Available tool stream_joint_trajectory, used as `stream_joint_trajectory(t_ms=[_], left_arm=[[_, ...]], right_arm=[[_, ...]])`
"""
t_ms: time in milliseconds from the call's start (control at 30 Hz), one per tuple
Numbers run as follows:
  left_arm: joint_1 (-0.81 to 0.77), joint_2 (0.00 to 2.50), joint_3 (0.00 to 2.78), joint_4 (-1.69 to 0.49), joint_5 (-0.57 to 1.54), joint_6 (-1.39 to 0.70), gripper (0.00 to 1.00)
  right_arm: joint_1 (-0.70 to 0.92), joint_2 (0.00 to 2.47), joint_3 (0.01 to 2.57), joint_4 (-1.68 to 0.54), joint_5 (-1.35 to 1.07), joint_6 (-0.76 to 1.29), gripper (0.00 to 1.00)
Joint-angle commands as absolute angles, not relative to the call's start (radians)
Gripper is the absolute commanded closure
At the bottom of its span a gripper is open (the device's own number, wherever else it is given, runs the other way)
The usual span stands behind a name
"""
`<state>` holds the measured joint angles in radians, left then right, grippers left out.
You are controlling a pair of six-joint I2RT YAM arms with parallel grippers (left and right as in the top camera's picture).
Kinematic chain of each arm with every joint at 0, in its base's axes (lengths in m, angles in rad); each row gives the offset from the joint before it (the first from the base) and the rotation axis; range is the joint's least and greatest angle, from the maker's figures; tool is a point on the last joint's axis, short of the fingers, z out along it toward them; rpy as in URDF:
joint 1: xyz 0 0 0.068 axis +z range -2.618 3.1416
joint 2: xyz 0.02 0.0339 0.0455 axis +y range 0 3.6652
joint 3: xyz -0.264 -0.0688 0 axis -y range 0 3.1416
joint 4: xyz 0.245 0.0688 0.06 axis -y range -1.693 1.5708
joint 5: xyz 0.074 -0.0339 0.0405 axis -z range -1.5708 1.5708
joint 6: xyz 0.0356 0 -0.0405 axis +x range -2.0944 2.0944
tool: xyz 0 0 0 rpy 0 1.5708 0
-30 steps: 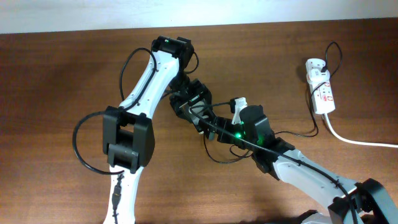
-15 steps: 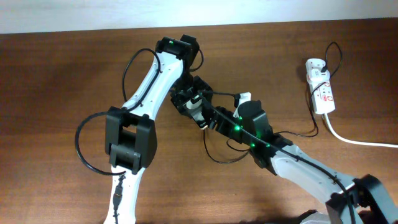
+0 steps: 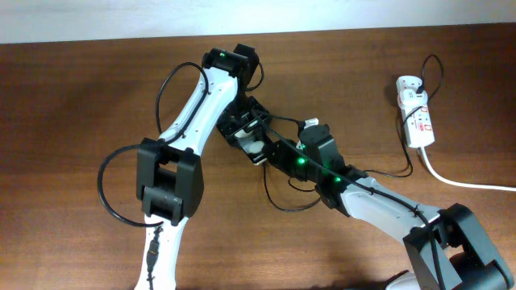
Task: Plug charger to phone and switch on socket
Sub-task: 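Reach the right gripper toward the phone held by the left gripper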
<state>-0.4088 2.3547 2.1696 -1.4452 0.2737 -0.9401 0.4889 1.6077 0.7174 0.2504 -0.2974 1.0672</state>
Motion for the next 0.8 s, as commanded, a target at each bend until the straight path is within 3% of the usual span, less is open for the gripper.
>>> stream_joint_trajectory(t_ms=[0, 167, 200, 300, 433, 633, 667, 767], left_arm=[[-0.413, 2.346, 2.191, -1.444, 0.264, -0.954, 1.0], [-0.413, 2.346, 2.191, -1.444, 0.238, -0.954, 1.0], [-0.413, 2.346, 2.191, -1.444, 0.238, -0.954, 1.0], [-0.413, 2.346, 2.191, -1.452, 0.228, -0.946, 0.98], [-0.403, 2.343, 2.192, -1.452, 0.228, -0.76, 0.55], [-0.396, 2.256, 2.192, -1.452, 0.226, -0.653, 0.11], [-0.396, 2.221, 2.192, -1.46, 0.211, -0.647, 0.05], [-0.397, 2.155, 2.192, -1.47, 0.209, -0.634, 0.02]], right_arm=[[0.497, 1.612, 0.739, 0.251, -0.302, 1.083, 0.73], [0.497, 1.612, 0.739, 0.251, -0.298, 1.102, 0.89], [0.497, 1.612, 0.739, 0.251, -0.298, 1.102, 0.96], [0.497, 1.612, 0.739, 0.251, -0.298, 1.101, 0.96], [0.482, 1.612, 0.739, 0.218, -0.303, 1.042, 0.96], [0.305, 1.578, 0.739, 0.099, -0.528, 0.934, 0.96], [0.268, 1.546, 0.739, 0.043, -0.55, 0.89, 0.96], [0.221, 1.438, 0.739, -0.064, -0.55, 0.818, 0.96]])
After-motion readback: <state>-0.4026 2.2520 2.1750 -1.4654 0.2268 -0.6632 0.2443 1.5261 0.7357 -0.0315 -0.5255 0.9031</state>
